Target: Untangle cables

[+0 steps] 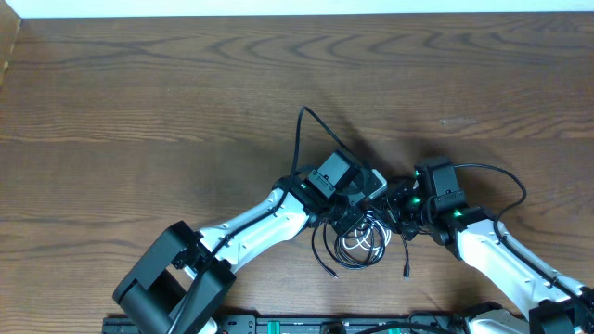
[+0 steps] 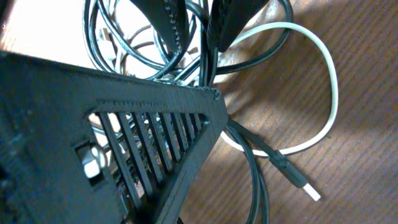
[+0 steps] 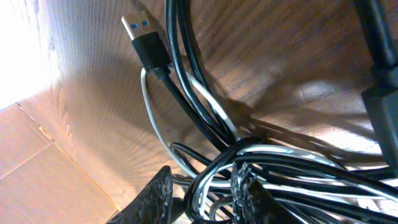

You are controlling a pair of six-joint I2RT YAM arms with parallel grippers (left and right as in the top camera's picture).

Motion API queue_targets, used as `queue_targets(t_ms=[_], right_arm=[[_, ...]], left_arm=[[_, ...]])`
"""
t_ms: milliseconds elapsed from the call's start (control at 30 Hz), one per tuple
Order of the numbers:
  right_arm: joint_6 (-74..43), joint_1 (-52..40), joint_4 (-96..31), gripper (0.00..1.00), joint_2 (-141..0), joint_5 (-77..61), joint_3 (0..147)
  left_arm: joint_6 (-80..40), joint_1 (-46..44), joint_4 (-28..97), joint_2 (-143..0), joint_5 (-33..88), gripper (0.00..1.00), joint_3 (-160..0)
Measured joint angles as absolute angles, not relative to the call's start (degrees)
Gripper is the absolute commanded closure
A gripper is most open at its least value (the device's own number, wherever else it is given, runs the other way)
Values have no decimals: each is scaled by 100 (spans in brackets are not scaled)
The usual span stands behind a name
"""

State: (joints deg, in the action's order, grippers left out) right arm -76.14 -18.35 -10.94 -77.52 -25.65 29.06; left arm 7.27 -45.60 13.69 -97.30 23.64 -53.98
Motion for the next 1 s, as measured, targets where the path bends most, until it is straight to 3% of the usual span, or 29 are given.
queue_targets(t_ms=[67, 100, 200, 267, 367, 500, 633, 733, 833, 967, 1000], right_arm=[[-7614, -1835, -1090, 71, -7752, -2561, 2906], [-7614, -1835, -1090, 71, -7752, -2558, 2906], [-7620, -1835, -1087, 71, -7752, -2541, 2906], [-7640, -1835, -1081, 78, -7752, -2541, 2906], [-7609, -1833, -943, 99, -7752, -2510, 2906], [-7008, -1741, -810, 99, -7754, -2491, 2904], [-6302, -1310, -858, 94, -7754, -2718, 2904], [-5964, -932, -801, 79, -7754, -3166, 2904], [-5811, -659, -792, 71, -7754, -3573, 2904], [-5712, -534, -961, 67, -7754, -3946, 2904], [-5693, -552, -1035, 67, -7754, -3986, 2904]], left_arm=[[725, -4560, 1393, -9730, 2368, 83, -5398], [722, -4560, 1413, -9730, 2383, 89, -5398], [666, -4560, 1437, -9730, 2392, 89, -5398], [602, -4560, 1441, -9730, 2399, 92, -5398], [510, -4560, 1485, -9730, 2405, 93, -5398], [320, -4552, 1503, -9730, 2410, 93, -5398], [60, -4456, 1614, -9699, 2523, 93, -5404], [-145, -4276, 1717, -9688, 2899, 92, -5461], [-462, -4128, 1717, -9686, 3173, 93, -5507], [-930, -4071, 1754, -9686, 3343, 92, -5511], [-1052, -4071, 1778, -9686, 3371, 85, -5511]])
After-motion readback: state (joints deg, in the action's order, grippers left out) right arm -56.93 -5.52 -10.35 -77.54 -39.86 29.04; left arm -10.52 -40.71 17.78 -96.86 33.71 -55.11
